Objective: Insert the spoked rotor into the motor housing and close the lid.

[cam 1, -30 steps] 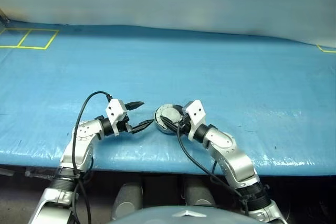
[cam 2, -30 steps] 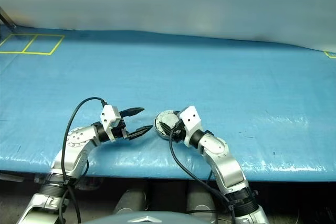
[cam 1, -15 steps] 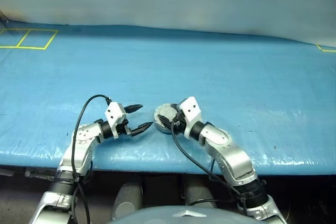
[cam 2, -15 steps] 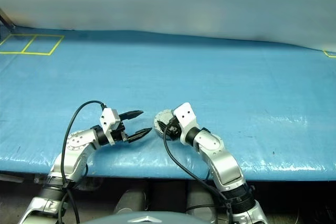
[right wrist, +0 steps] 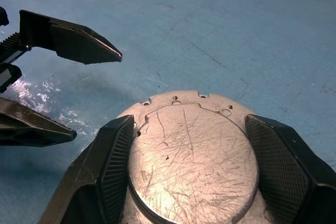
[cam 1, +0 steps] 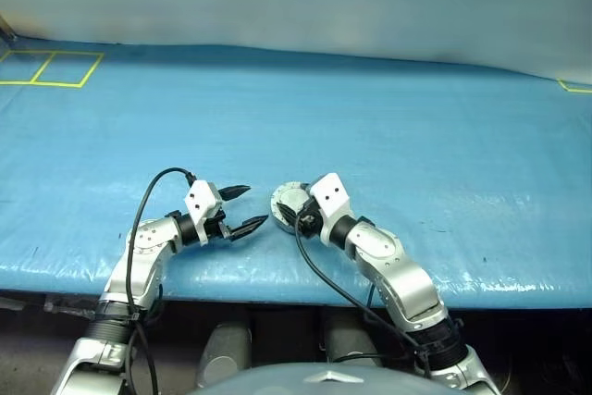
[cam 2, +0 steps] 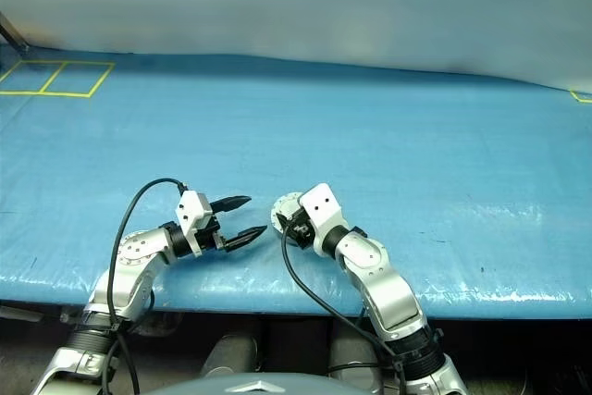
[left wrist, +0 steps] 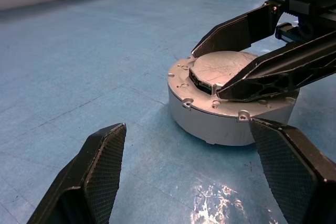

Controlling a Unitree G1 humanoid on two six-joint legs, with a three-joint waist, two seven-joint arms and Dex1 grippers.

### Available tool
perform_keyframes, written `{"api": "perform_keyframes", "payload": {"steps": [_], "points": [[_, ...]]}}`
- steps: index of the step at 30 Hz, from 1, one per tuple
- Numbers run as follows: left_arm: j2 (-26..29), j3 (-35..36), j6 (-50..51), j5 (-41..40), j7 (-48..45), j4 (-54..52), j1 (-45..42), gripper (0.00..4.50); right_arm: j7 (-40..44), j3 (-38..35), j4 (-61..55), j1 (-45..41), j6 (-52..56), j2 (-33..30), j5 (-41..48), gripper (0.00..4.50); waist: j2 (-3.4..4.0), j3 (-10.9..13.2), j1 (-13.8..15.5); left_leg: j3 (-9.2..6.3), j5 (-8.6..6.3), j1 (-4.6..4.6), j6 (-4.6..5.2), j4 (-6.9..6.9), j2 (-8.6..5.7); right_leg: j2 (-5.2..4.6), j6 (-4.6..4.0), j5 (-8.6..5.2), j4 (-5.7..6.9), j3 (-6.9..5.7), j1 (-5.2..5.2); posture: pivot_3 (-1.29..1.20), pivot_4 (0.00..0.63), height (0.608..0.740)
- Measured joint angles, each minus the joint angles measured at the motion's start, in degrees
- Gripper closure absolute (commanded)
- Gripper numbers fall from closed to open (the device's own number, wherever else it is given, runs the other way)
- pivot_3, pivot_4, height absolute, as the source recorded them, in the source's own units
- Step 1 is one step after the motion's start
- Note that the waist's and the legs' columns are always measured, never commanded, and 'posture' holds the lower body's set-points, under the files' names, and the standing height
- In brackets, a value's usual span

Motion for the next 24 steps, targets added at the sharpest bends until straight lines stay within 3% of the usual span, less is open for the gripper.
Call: {"api": "perform_keyframes", "payload": {"steps": [1, 4, 14, 24], "points": [[-0.3, 0.0, 0.5, 0.0, 0.1, 0.0, -0.1, 0.39, 0.0, 0.0, 0.0, 0.1, -0.1, -0.1, -0.1, 1.46, -0.01, 0.0, 0.0, -0.01, 0.00, 0.00, 0.00, 0.00, 0.00, 0.00, 0.00, 0.00, -0.01, 0.00, 0.01, 0.00, 0.150, 0.740], [-1.7, 0.1, 2.6, -0.6, 0.8, 0.0, -1.2, 0.95, -0.1, 0.0, 0.0, 0.1, -0.2, -0.1, -0.2, 1.46, -0.03, 0.0, 0.1, -0.01, 0.00, 0.00, 0.00, 0.03, -0.01, -0.01, 0.00, 0.00, -0.01, -0.01, 0.03, 0.00, 0.150, 0.740], [-3.7, -1.8, 5.9, -1.6, -1.4, 4.1, -6.8, 4.33, -0.1, 0.4, 0.1, 0.0, -0.3, -0.2, -0.6, 1.46, -0.01, -0.1, 0.0, -0.02, 0.00, 0.01, 0.00, 0.01, -0.01, 0.00, 0.00, 0.00, -0.02, -0.02, 0.04, 0.00, 0.150, 0.740], [-4.9, -2.2, 5.7, -0.3, -2.6, 6.8, -9.0, 4.45, -0.3, 0.5, 0.1, 0.7, -1.4, -0.1, -1.2, 1.46, -0.03, -0.2, 0.1, -0.03, 0.00, 0.02, 0.00, 0.01, -0.02, -0.01, 0.01, 0.00, -0.04, -0.03, 0.07, 0.00, 0.150, 0.740]]}}
